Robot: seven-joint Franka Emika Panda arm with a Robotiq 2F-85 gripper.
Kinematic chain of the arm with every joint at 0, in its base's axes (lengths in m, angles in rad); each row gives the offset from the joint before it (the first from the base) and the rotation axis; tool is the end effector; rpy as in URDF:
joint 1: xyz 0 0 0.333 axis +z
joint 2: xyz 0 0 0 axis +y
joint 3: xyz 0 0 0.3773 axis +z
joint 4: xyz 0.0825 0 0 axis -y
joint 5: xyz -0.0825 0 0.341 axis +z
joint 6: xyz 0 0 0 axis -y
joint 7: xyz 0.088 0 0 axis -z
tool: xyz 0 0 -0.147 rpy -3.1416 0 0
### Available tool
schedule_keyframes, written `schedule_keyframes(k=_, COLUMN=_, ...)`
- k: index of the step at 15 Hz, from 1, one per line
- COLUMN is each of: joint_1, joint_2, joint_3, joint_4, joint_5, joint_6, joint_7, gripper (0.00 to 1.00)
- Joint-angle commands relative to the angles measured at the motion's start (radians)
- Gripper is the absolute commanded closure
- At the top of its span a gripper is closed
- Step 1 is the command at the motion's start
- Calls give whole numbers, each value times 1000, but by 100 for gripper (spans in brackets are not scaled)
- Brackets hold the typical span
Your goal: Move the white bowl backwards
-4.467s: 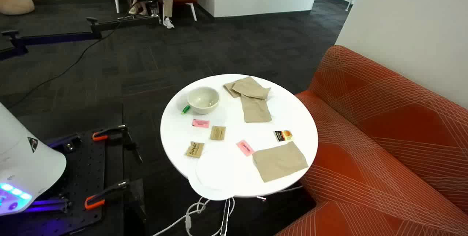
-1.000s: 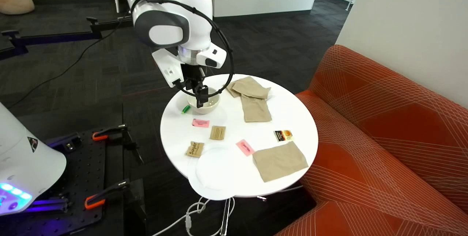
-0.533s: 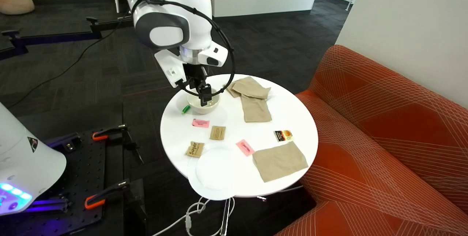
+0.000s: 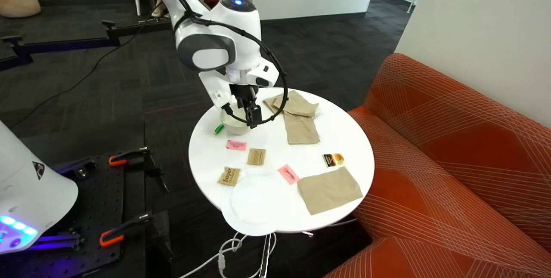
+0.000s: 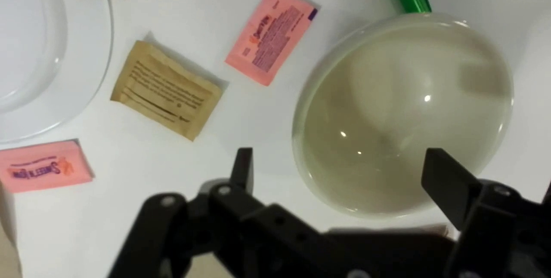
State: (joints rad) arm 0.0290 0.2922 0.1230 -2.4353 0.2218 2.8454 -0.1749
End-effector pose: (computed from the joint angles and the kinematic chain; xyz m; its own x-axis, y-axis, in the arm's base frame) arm 0.4998 0.0675 0.2563 0.9870 0.1037 0.1226 0.1167 -0.9878 -0.1036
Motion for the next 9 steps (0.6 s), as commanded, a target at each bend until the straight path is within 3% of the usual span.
schedule_keyframes(k=1, joint_1=-64, joint_2=83, joint_3=44, joint_4=74, joint_5=20, joint_6=1, joint_7=-36, gripper=0)
schedule_keyframes(k=5, joint_1=-118, joint_2=155, joint_3=90, joint_4=133, joint_5=17, joint_6=-26, joint_7=-61, gripper=0)
schedule_keyframes(k=6, joint_1=-125, joint_2=168, joint_3=97, joint_4=142, joint_5=15, joint_6=-27, joint_7=-60, gripper=25)
schedule_keyframes(k=9, joint_1=-146, joint_2=198, joint_3=115, joint_4=161, joint_5=8, joint_6=-28, joint_7=-65, gripper=42)
